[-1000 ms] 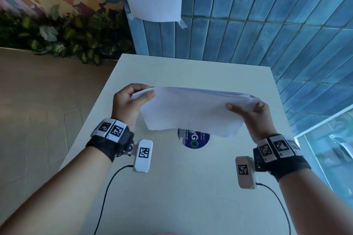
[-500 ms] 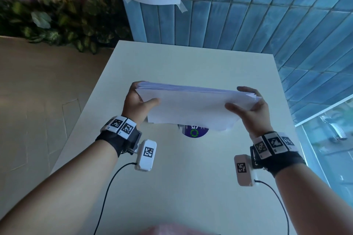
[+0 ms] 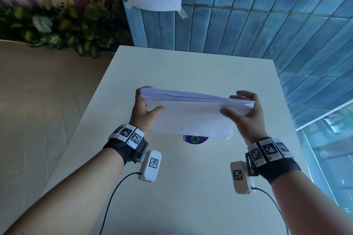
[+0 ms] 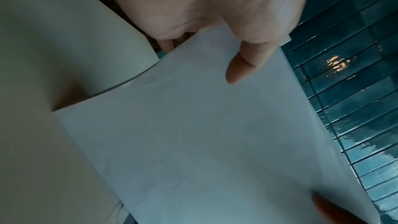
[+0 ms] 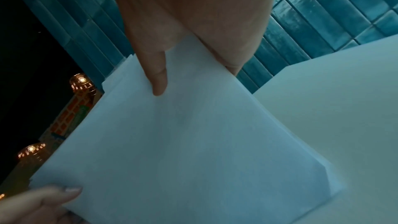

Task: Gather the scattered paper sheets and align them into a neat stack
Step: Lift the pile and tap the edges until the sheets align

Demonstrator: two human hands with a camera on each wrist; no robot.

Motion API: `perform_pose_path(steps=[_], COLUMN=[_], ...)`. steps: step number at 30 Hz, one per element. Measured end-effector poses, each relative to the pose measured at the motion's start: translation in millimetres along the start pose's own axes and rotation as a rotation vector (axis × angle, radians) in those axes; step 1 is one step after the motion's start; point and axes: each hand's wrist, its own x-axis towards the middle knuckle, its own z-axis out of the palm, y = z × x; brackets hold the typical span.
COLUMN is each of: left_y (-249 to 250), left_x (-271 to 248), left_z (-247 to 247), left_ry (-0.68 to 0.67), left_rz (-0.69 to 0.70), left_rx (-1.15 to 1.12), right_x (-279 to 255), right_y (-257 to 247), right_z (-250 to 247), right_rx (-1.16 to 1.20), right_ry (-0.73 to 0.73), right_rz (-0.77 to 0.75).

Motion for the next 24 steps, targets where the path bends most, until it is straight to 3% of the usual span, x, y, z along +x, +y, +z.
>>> perform_pose_path(steps=[3,13,19,24], left_y=[-2.5,35.5,28.1,-2.3], left_x=[-2.5,4.7,1.3,-9.5], left_z=[1.8,3.1,3.3,1.8], left_ry=[0.018,0.149,0.153,0.12], left_rz=[-0.01,0.201,0.132,-0.014], left_rx=[0.018,0.011,-0.084,-0.038], right_x=[-1.2,9.0,1.8,-9.8], right_y=[2.5,-27.8,-22.9,-1.3], right_z=[3.4,17.5,24.2,23.7], right_rx=[-0.001,0.092,0.093,0.031], right_ry=[0.017,0.202,0.194,0.183], right_rz=[-0.003,-0.144,-0.144,-0.03])
